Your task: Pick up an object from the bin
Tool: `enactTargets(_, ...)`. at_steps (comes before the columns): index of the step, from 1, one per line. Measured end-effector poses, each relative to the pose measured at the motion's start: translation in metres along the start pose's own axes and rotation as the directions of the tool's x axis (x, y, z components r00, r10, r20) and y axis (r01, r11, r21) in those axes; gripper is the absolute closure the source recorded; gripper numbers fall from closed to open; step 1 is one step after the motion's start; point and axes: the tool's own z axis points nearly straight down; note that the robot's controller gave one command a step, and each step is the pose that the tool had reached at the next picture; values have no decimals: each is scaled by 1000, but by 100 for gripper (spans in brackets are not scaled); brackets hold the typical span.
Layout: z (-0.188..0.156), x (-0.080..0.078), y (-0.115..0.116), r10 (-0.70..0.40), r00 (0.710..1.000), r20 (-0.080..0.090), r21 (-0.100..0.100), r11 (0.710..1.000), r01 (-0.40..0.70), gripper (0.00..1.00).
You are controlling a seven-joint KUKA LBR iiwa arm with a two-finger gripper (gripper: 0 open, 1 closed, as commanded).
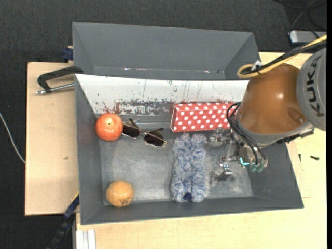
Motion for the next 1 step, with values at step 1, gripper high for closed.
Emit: enactTargets(1, -1, -2, 1, -13, 1000, 8, 1, 1000, 13, 0)
